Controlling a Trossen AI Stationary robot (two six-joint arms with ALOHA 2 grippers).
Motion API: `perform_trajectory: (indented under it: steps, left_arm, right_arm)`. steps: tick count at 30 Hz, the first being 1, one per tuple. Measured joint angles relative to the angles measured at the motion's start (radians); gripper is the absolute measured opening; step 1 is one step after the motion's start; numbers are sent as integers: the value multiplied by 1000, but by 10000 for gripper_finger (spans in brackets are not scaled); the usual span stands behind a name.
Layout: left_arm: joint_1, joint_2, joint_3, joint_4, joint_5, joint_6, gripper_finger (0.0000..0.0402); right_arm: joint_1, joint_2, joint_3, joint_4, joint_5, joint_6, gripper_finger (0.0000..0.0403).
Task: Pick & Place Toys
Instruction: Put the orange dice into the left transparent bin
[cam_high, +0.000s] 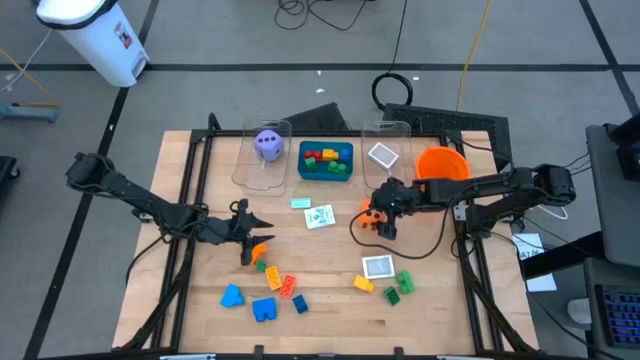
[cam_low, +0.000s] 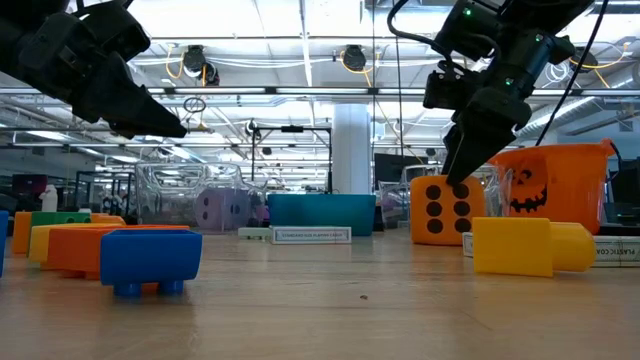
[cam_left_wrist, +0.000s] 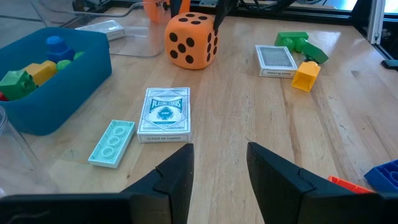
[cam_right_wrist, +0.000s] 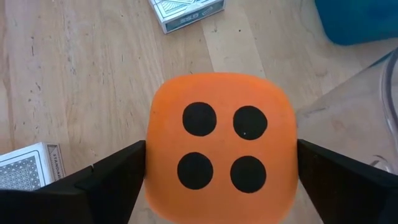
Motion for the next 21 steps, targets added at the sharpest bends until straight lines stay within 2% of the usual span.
perform_trajectory:
  steps: [8, 21]
  left_arm:
    - [0, 0, 0, 0, 0, 0, 152]
    - [0, 0, 0, 0, 0, 1, 152]
  right_arm:
    - [0, 0, 0, -1, 0, 0, 308]
    - [0, 1, 0, 12, -2, -53, 291]
